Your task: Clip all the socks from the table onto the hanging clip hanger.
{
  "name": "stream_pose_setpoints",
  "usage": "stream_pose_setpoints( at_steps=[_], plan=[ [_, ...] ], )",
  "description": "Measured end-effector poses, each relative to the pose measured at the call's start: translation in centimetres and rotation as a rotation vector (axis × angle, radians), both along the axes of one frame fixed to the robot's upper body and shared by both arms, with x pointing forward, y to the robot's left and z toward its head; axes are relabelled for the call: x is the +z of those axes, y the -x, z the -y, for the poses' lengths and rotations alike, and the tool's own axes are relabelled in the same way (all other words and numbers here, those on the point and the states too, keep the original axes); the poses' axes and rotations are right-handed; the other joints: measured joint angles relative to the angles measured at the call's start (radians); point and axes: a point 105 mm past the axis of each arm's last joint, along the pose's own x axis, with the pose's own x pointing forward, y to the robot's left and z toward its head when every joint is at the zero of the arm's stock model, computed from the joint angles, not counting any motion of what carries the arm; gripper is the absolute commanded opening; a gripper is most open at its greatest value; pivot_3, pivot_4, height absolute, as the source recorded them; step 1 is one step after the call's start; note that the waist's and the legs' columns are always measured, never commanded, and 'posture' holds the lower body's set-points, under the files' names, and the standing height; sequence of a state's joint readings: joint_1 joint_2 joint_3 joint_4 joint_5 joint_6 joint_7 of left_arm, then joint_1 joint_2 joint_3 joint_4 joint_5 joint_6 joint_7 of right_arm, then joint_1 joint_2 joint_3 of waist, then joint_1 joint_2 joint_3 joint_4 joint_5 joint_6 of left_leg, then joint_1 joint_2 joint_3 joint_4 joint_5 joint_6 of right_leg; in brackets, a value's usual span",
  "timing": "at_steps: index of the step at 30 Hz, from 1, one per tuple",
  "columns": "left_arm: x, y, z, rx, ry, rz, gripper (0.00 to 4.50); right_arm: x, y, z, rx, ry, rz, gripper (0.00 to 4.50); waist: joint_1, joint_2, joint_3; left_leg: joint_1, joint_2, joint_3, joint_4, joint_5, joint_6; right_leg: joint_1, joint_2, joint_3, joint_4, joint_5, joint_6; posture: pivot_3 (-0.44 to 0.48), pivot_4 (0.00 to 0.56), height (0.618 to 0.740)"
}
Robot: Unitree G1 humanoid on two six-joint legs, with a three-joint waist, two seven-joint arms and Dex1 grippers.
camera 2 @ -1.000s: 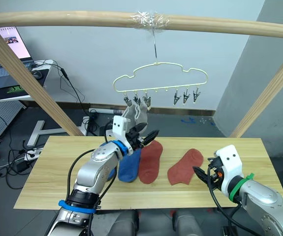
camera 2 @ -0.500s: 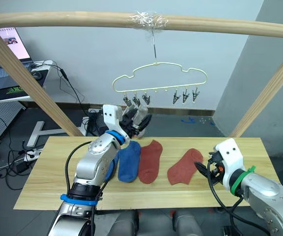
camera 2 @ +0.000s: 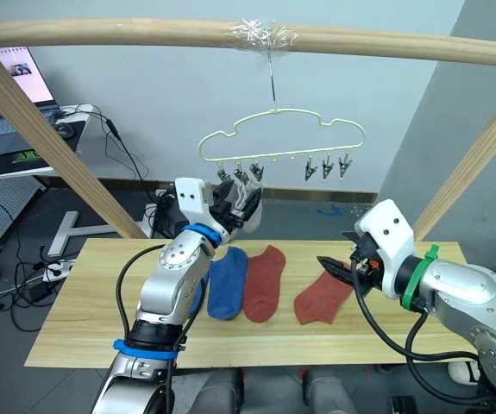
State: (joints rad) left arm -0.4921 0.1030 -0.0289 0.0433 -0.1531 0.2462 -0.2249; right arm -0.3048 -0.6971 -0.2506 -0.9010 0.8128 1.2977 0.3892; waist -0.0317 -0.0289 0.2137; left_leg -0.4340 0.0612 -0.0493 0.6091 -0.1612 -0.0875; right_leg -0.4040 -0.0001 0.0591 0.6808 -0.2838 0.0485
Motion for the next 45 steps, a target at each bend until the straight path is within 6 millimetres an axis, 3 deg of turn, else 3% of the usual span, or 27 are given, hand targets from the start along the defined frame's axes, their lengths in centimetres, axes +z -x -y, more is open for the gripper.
stream_pose_setpoints(
  at_steps=[6, 11, 13, 17, 26, 28, 40, 45],
  plan=[
    [0.5, -0.6, 0.6, 0.002, 0.014, 0.011, 3.47, 0.4, 0.0, -0.4, 0.008, -0.003, 0.005, 3.46, -0.001, 0.0, 0.001, 0.0, 0.0, 0.001, 0.0, 0.0, 0.001, -0.001, 0.0, 0.001, 0.0, 0.0, 0.0, -0.056, 0.229, 0.74],
    [0.6, -0.4, -0.2, 0.019, 0.014, 0.019, 3.47, 1.2, 0.3, -0.8, 0.039, -0.029, 0.017, 3.46, -0.003, -0.001, 0.004, 0.0, 0.0, 0.002, -0.001, -0.001, 0.001, -0.001, 0.0, 0.002, 0.0, 0.0, 0.0, -0.05, 0.237, 0.74],
    [0.3, 0.1, -0.6, 0.02, 0.011, 0.017, 3.08, 1.6, 0.4, -0.8, 0.039, -0.043, 0.029, 3.46, -0.002, -0.001, 0.006, 0.0, 0.0, 0.002, -0.001, -0.001, 0.001, -0.001, 0.0, 0.002, 0.0, 0.0, 0.0, -0.047, 0.238, 0.74],
    [0.2, 0.8, -0.7, 0.007, -0.001, 0.016, 3.08, 1.8, 0.2, -0.6, 0.024, -0.057, 0.028, 3.46, -0.001, -0.002, 0.011, 0.0, 0.0, 0.002, -0.001, -0.001, 0.001, -0.001, 0.0, 0.003, -0.001, 0.0, 0.0, -0.041, 0.242, 0.74],
    [0.3, 1.6, 1.6, -0.102, -0.033, 0.009, 3.08, 2.0, 0.0, -0.4, 0.01, -0.06, 0.03, 3.46, -0.001, -0.002, 0.018, 0.0, 0.0, 0.003, -0.001, -0.001, 0.002, -0.002, 0.0, 0.003, -0.001, 0.0, 0.0, -0.071, 0.243, 0.74],
    [0.3, 1.6, 1.8, -0.109, -0.028, 0.009, 2.59, 2.0, 0.0, -0.3, 0.001, -0.057, 0.032, 3.46, -0.002, -0.002, 0.018, 0.0, 0.0, 0.003, -0.001, -0.002, 0.002, -0.002, 0.0, 0.003, -0.002, 0.0, 0.0, -0.081, 0.242, 0.74],
    [0.2, -0.9, 2.0, -0.017, -0.004, -0.014, 2.59, 1.9, 0.2, 0.2, -0.045, -0.055, 0.034, 3.46, -0.008, -0.003, 0.018, -0.002, 0.0, 0.004, -0.001, -0.002, 0.003, -0.003, 0.0, 0.004, -0.003, 0.0, 0.0, -0.127, 0.228, 0.74],
    [1.2, -2.0, 2.0, 0.024, 0.016, 0.013, 2.59, 1.8, 0.5, 0.6, -0.062, -0.048, 0.032, 3.46, -0.016, -0.003, 0.019, -0.003, 0.0, 0.005, -0.001, -0.004, 0.004, -0.003, 0.0, 0.005, -0.006, -0.001, 0.0, -0.143, 0.228, 0.74]
  ],
)
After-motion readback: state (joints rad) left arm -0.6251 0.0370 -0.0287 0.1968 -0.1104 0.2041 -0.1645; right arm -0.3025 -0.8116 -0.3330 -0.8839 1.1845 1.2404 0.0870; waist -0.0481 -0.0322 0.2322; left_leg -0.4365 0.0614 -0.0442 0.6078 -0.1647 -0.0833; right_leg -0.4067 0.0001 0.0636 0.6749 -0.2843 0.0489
